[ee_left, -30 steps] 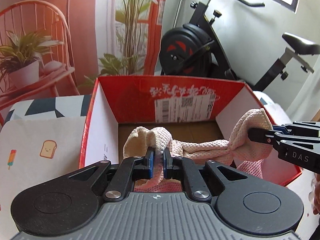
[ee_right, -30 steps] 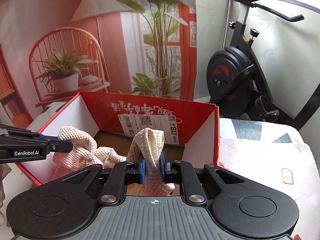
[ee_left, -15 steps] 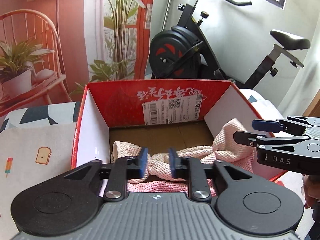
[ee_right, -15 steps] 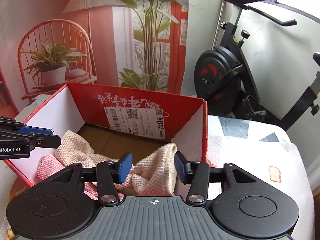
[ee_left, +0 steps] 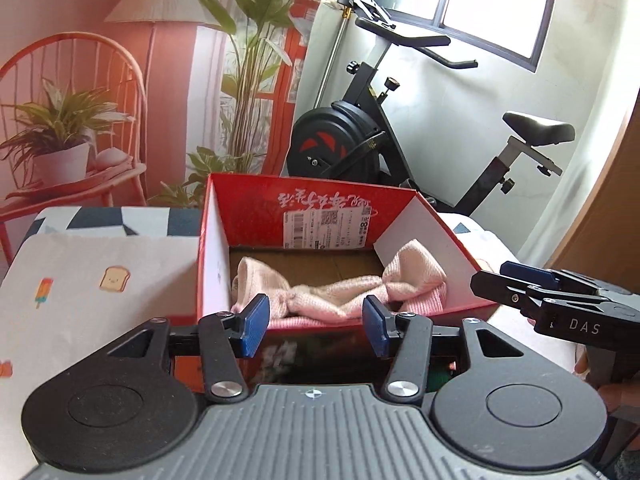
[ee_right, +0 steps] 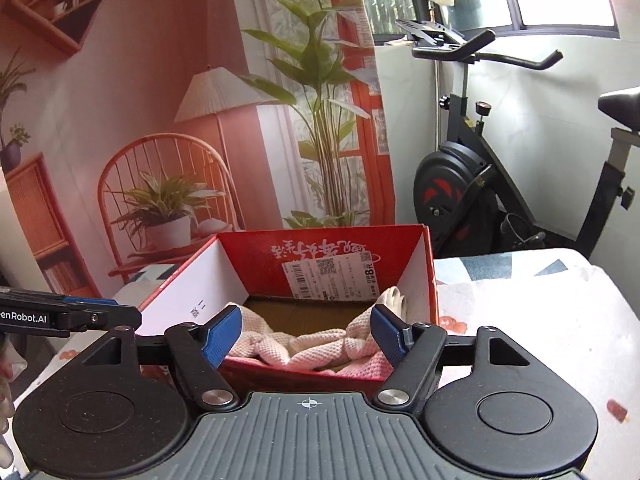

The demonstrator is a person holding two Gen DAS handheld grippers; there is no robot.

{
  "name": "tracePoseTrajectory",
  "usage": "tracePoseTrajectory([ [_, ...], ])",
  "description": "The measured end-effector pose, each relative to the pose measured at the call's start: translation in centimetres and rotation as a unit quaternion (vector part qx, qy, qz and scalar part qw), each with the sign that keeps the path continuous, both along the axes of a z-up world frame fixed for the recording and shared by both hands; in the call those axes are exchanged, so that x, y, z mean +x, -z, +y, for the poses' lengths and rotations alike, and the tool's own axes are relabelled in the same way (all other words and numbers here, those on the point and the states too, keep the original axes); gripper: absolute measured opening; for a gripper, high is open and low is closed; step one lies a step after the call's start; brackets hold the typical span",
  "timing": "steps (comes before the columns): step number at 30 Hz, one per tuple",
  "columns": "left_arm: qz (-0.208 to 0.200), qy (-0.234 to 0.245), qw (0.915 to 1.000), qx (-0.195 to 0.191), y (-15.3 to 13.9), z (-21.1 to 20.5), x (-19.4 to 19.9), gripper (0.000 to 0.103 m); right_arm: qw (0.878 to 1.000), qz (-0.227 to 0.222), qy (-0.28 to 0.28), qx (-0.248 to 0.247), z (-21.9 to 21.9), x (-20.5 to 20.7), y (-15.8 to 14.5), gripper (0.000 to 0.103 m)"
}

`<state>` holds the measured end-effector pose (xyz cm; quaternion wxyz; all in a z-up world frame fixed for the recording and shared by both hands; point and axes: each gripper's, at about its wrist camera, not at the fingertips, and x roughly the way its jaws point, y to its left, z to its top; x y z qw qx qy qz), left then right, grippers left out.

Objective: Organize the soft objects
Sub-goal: 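Open both grippers to release the cream towel in the box, then move both grippers down to the orange floral cloth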

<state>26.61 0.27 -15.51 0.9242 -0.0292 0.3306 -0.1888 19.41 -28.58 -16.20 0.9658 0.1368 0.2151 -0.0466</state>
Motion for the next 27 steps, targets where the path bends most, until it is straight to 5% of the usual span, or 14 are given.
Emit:
tracePoseTrajectory([
  [8, 0.039, -0.021, 0.9990, 0.004, 3.5, 2.2, -4.0, 0.054, 1.000, 0.021, -0.007, 0.017, 2.7, -4.1, 3.1, 0.068],
  [16, 0.098, -0.060, 0.9928, -0.035, 7.4, 3.9, -5.6, 0.053, 0.995, 0.075, -0.036, 0.057, 4.9, -5.2, 6.5, 0.064],
  [27, 0.113, -0.081, 0.9889, -0.053, 8.5, 4.9, -5.4, 0.053, 0.989, 0.116, -0.057, 0.078, 6.1, -4.4, 8.6, 0.061],
])
